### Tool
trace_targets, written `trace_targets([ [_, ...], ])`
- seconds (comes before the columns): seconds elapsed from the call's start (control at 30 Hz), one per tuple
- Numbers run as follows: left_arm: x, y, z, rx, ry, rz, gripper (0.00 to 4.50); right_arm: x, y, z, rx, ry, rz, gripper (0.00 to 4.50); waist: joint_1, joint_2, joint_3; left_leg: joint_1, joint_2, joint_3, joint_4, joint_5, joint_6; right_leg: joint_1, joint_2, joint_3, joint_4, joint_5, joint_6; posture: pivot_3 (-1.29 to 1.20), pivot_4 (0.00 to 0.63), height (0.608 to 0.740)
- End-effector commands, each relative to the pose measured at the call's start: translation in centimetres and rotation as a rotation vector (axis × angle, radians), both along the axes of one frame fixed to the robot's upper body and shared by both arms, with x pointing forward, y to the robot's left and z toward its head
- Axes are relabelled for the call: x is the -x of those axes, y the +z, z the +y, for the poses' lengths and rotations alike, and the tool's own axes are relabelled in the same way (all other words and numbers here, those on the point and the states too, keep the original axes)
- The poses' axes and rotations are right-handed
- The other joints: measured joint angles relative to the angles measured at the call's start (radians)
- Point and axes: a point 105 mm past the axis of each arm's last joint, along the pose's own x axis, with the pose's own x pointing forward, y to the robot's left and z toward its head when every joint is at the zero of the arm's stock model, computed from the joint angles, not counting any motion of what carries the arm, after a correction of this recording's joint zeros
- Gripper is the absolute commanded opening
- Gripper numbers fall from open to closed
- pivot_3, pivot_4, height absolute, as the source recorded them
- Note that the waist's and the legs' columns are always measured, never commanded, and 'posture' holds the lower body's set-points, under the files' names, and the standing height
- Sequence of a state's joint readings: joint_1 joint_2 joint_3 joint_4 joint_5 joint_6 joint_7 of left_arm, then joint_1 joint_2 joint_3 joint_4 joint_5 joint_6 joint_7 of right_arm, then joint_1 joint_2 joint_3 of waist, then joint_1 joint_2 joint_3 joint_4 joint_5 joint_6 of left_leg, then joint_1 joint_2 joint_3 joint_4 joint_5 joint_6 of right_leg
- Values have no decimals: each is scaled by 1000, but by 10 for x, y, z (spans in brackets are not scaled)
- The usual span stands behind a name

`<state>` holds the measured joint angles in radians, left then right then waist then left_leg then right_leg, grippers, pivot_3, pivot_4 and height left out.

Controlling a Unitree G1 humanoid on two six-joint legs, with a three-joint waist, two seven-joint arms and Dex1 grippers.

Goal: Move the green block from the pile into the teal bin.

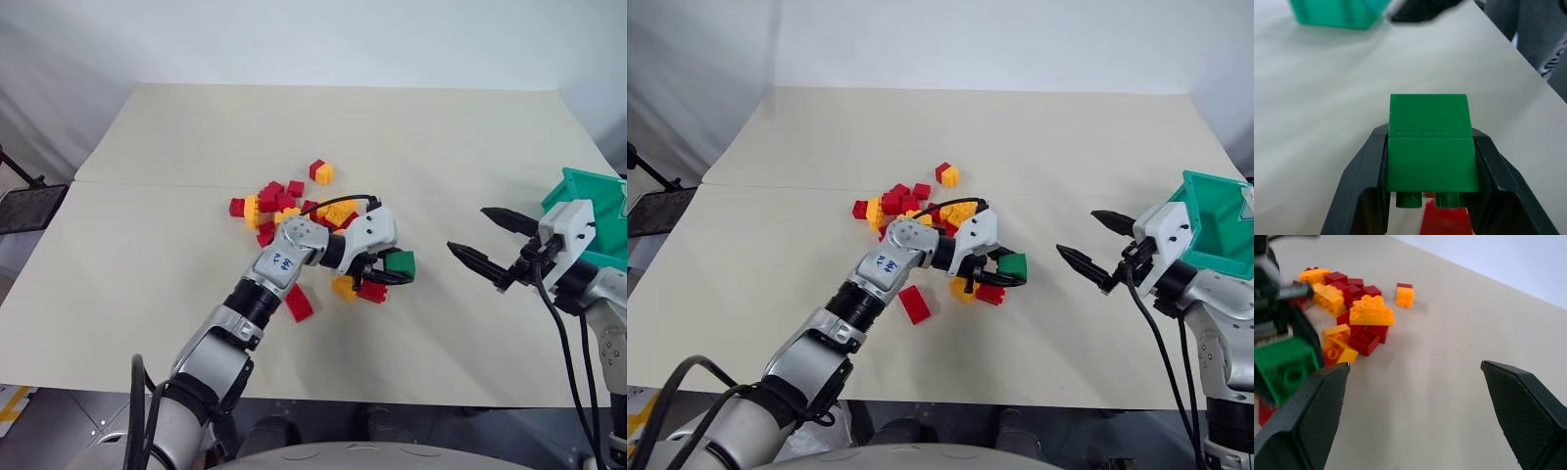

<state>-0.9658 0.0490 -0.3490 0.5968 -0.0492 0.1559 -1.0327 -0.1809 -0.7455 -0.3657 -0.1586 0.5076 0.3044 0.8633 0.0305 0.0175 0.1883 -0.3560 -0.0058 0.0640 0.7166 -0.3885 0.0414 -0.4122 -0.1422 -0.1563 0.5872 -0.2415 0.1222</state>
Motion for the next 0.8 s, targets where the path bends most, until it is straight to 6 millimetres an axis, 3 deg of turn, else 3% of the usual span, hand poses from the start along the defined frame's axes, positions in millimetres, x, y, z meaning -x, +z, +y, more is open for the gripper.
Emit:
trace_targets([
  [0.03,-1,17,-13,59,-15,-32,3037,5,21,-4,16,-19,-73,4500,0,0,0,0,0,0,0,0,0,0,0,0,0,0,0,0,150,740],
  [0.2,-10,9,-16,46,27,-58,4446,7,21,-3,14,-26,-76,4500,1,0,0,0,0,0,0,0,0,0,0,0,0,0,0,0,150,740],
  [0.57,-13,11,-4,32,20,-49,4446,-2,19,1,15,-12,-67,4500,-1,0,0,0,0,0,0,0,1,0,0,0,0,0,0,0,150,740],
  [0.7,-15,2,-7,-30,37,-126,4446,-5,19,2,13,-9,-71,4500,2,0,0,0,0,0,0,0,1,0,0,0,0,0,0,0,150,740],
  [0.8,-23,-11,1,-148,42,-324,4446,-5,20,2,12,-9,-74,4500,4,0,0,0,0,0,0,0,1,0,0,0,-1,0,0,0,150,740],
])
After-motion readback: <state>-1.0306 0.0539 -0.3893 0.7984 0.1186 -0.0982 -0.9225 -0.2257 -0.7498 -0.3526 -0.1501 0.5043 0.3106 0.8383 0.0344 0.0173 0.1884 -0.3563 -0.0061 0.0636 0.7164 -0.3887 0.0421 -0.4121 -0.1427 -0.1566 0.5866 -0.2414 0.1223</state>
